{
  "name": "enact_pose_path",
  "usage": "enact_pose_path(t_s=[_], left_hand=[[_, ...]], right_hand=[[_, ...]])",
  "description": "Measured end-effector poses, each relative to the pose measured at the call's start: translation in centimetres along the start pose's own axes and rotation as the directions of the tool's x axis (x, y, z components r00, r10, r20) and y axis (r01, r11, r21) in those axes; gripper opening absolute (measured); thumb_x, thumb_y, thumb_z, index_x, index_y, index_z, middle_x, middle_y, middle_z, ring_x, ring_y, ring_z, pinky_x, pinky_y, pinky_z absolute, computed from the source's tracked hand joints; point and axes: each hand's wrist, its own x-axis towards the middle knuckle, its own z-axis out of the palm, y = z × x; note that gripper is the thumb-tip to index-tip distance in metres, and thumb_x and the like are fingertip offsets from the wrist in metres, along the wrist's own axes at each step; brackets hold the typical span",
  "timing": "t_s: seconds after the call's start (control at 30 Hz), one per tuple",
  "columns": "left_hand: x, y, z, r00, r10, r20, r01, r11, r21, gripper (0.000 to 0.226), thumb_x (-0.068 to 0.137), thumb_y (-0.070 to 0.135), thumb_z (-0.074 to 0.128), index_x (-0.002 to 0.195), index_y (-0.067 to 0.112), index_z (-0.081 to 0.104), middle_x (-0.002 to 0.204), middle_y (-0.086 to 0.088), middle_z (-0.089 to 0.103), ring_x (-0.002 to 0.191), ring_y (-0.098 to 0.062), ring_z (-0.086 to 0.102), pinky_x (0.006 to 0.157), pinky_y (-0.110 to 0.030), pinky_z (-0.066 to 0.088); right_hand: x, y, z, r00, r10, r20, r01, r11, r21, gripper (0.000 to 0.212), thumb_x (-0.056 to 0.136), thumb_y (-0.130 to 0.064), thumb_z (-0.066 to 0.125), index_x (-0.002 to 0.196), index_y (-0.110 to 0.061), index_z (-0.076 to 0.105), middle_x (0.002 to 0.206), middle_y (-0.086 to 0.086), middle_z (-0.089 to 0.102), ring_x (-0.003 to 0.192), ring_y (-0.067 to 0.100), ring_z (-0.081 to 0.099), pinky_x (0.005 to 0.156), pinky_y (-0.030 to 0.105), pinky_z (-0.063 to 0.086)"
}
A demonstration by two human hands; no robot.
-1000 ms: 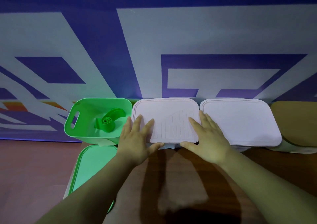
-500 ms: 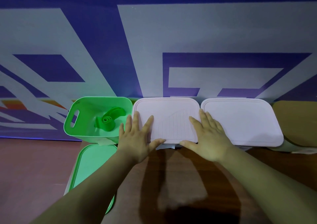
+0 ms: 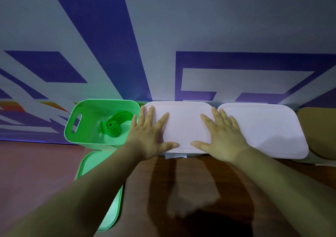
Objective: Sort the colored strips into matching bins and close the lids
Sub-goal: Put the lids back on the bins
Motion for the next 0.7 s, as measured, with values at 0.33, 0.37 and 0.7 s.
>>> enact_pose_path(t_s=[0.33, 0.37, 0.7], left_hand=[[-0.2, 0.2, 0.0, 0.999, 0.0, 0.051, -0.002, 0.999, 0.04, 0.1, 0.07, 0.096, 0.013, 0.151, 0.043, -0.011, 0.164, -0.012, -0.014, 0.148, -0.037, -0.02, 0.118, -0.062, 0.001], [-0.1, 0.1, 0.0, 0.999, -0.002, 0.055, 0.0, 0.999, 0.04, 0.1, 0.07, 0.096, 0.013, 0.151, 0.044, -0.011, 0.164, -0.012, -0.015, 0.148, -0.037, -0.021, 0.118, -0.063, 0.001], [0.2, 0.3, -0.4, 0.998, 0.022, 0.063, -0.027, 0.997, 0.072, 0.095, 0.071, 0.095, 0.011, 0.149, 0.048, -0.014, 0.164, -0.016, -0.012, 0.148, -0.041, -0.018, 0.117, -0.065, 0.0]], right_hand=[[1.1, -0.5, 0.2, 0.988, -0.152, -0.018, 0.152, 0.988, -0.021, 0.096, 0.078, -0.088, 0.02, 0.155, -0.038, -0.011, 0.164, 0.0, -0.023, 0.148, 0.022, -0.028, 0.123, 0.043, -0.007], [1.2, -0.5, 0.2, 0.988, -0.151, -0.021, 0.15, 0.988, -0.032, 0.096, 0.078, -0.089, 0.019, 0.155, -0.038, -0.011, 0.164, 0.0, -0.022, 0.149, 0.022, -0.027, 0.123, 0.043, -0.007], [1.4, -0.3, 0.4, 0.989, -0.144, -0.032, 0.143, 0.989, -0.046, 0.097, 0.076, -0.091, 0.012, 0.155, -0.037, -0.008, 0.164, 0.0, -0.02, 0.15, 0.023, -0.024, 0.124, 0.045, -0.004]])
